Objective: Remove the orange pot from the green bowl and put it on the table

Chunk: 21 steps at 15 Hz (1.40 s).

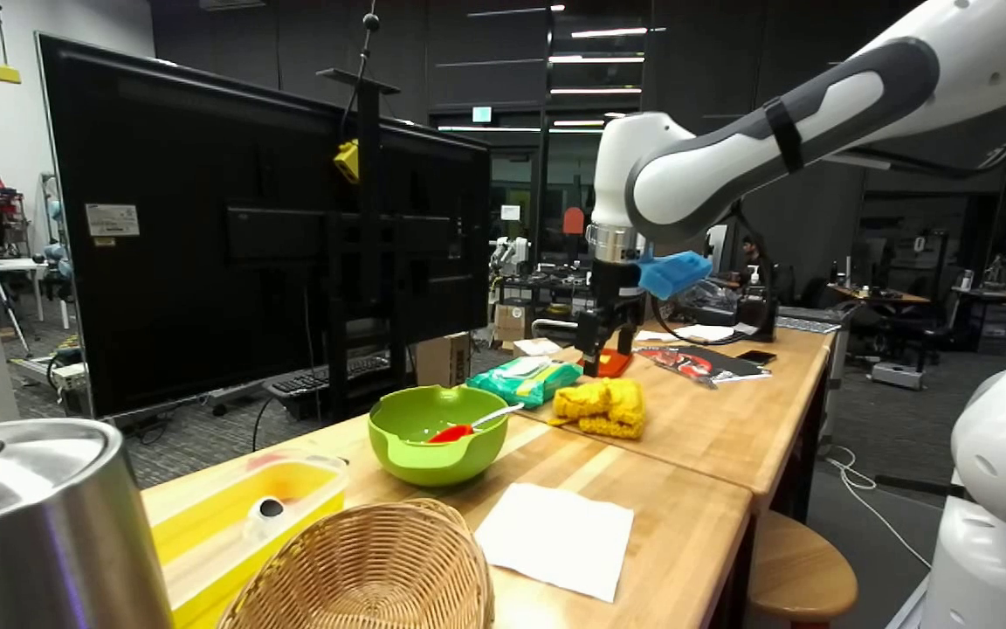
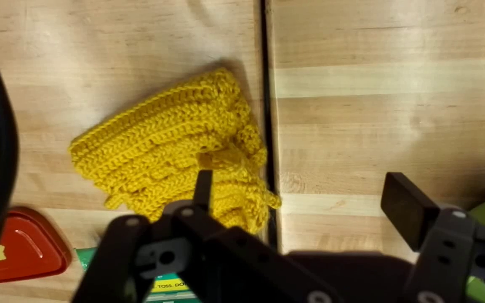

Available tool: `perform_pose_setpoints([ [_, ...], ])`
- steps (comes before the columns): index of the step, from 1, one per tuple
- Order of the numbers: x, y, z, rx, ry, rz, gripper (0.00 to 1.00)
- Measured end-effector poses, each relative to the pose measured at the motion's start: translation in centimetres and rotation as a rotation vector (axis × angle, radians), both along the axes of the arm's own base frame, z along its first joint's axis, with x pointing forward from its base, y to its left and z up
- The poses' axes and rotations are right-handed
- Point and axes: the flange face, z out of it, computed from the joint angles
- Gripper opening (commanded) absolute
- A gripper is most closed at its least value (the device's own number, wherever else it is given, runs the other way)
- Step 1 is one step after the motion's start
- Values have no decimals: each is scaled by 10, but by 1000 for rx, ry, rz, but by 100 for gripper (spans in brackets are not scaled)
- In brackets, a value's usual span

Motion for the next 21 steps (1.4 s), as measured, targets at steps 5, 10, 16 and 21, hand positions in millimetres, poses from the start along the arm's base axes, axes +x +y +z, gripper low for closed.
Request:
perform_pose_setpoints([
  [5,0,0,0,0,0,0,100],
  [10,0,1,1,-2,-7,15,100],
  [16,8,11,13,10,-134,94,100],
  [21,8,37,25,111,-223,154,100],
])
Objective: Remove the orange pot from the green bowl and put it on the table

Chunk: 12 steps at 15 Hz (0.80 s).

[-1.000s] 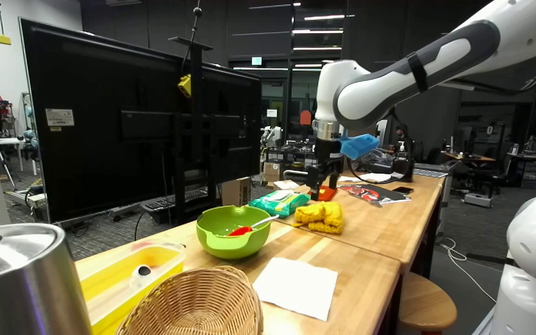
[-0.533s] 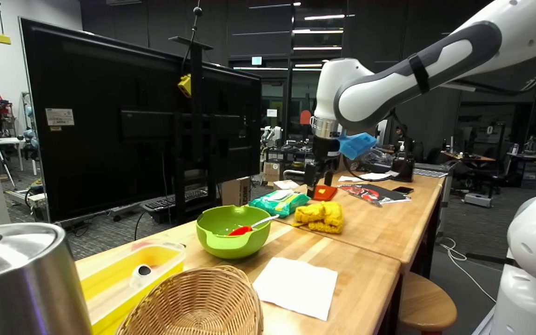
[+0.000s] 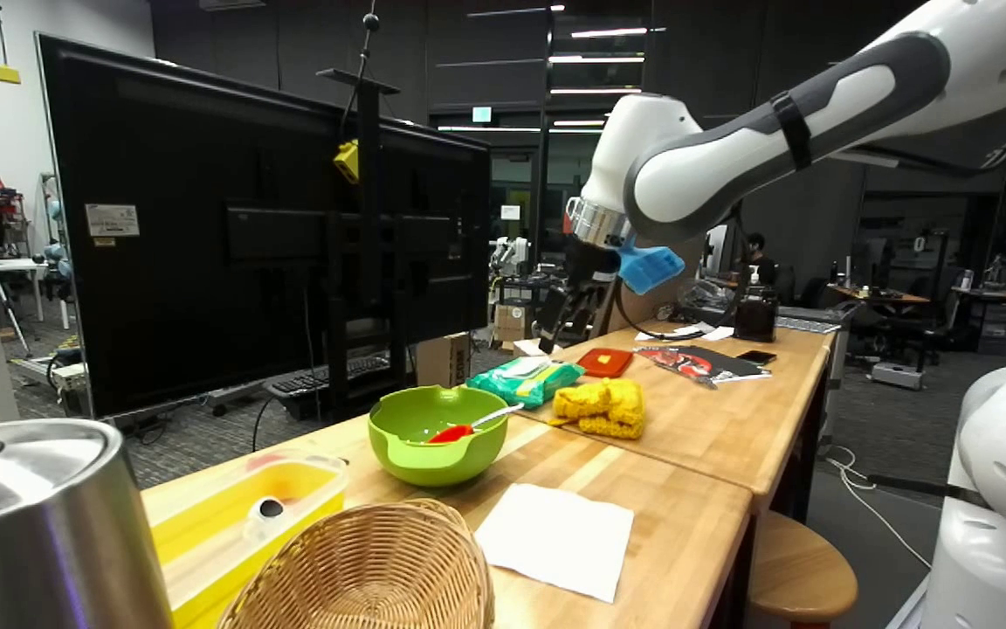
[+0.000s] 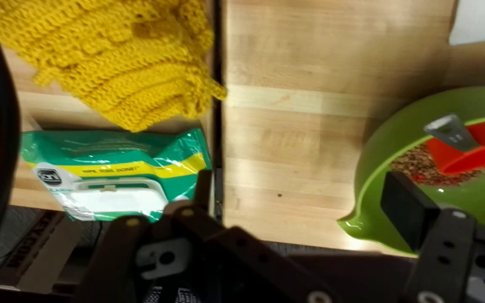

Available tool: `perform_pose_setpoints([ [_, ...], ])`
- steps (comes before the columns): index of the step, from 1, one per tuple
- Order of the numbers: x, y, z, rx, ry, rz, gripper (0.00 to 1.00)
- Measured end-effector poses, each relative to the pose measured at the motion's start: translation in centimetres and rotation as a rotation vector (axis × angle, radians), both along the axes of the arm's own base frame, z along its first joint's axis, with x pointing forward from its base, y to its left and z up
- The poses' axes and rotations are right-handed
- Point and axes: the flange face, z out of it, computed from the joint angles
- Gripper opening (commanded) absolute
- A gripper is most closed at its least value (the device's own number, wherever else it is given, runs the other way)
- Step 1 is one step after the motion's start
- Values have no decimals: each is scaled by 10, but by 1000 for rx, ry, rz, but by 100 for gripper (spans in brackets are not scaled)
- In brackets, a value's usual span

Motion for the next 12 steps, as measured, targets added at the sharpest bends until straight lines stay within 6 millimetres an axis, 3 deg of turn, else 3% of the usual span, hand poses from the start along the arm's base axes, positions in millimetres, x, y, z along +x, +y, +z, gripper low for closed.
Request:
perform_pose_setpoints([
  [3,-2,27,5,111,-35,72,100],
  [7,0,64,-4,212,18,159,100],
  [12,9,78,-10,198,142,187,100],
])
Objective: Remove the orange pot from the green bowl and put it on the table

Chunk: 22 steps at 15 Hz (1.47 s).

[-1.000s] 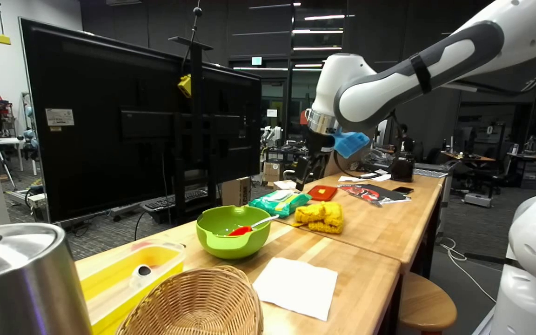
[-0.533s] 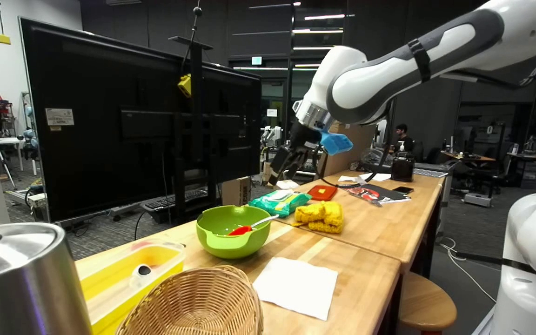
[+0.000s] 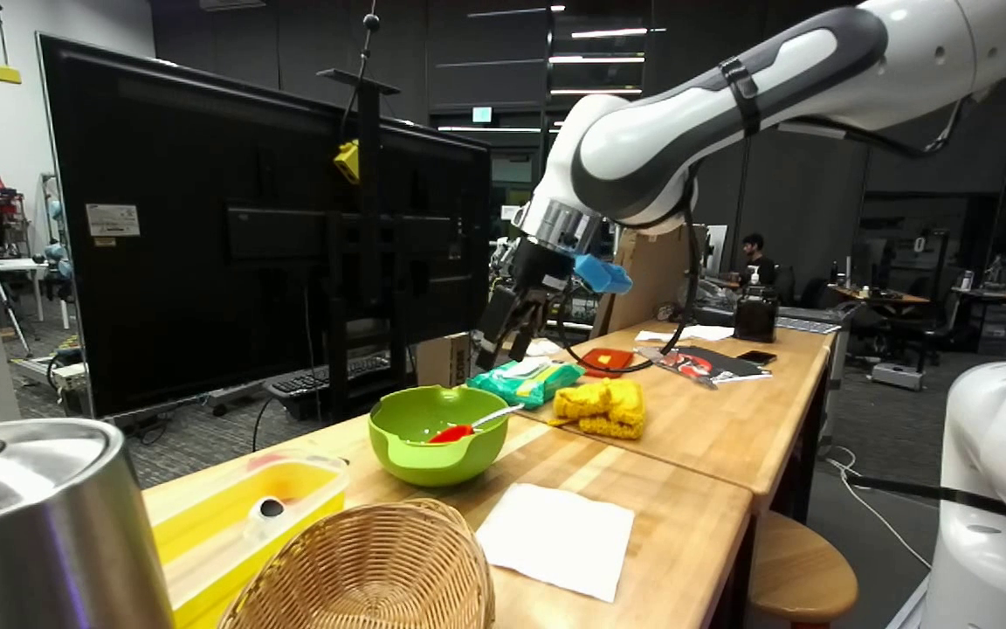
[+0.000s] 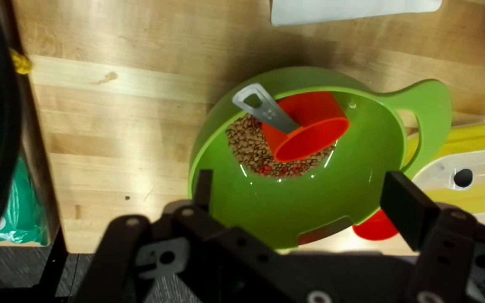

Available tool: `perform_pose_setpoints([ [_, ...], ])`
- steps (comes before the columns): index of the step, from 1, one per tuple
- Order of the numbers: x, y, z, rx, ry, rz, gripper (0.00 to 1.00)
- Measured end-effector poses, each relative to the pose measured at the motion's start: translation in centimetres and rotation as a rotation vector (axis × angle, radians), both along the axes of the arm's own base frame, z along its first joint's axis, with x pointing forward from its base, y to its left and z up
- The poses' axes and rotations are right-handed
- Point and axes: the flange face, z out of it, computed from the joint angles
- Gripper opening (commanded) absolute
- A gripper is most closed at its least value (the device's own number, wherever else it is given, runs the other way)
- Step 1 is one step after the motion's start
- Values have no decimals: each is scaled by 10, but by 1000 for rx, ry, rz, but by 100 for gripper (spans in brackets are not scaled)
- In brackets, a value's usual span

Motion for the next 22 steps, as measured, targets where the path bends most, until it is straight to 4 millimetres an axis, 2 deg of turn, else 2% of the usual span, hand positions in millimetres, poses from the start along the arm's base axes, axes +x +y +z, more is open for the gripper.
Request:
perform_pose_setpoints([
  [5,9,-2,27,-54,52,59,100],
  [8,16,-2,31,-89,116,170,100],
  [16,48,1,-1,-151,232,503,100],
  [22,57,25,-18,-160,222,676,100],
])
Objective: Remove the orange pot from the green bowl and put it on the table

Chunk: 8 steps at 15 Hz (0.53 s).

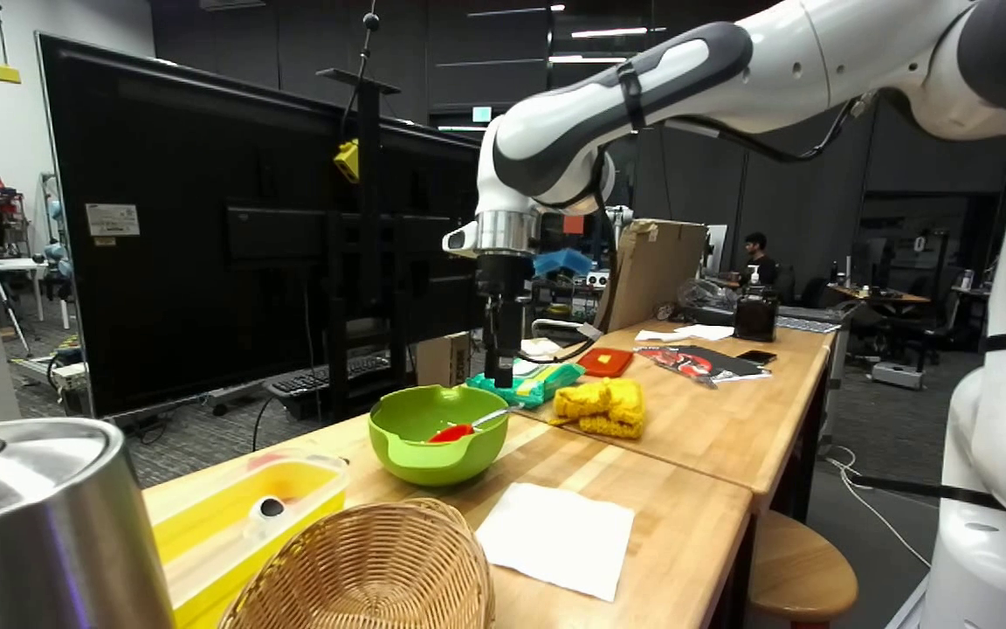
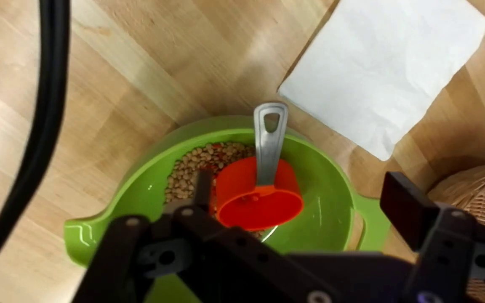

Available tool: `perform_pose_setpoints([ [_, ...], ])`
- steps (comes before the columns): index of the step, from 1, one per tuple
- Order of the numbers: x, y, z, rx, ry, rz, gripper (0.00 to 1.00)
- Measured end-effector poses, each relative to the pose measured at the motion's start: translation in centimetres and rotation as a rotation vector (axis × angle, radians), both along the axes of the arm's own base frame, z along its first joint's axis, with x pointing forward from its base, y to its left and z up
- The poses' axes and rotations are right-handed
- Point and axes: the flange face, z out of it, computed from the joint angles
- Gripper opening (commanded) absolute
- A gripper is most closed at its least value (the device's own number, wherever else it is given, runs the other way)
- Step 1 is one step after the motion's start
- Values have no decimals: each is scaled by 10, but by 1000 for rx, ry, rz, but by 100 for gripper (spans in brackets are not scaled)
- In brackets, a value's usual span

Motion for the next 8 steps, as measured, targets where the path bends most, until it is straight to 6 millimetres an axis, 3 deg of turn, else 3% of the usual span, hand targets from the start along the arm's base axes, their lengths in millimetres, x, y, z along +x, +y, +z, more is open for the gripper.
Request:
perform_pose_setpoints([
  [4,3,18,0,-11,-16,60,100],
  [8,5,22,1,-32,-32,88,100],
])
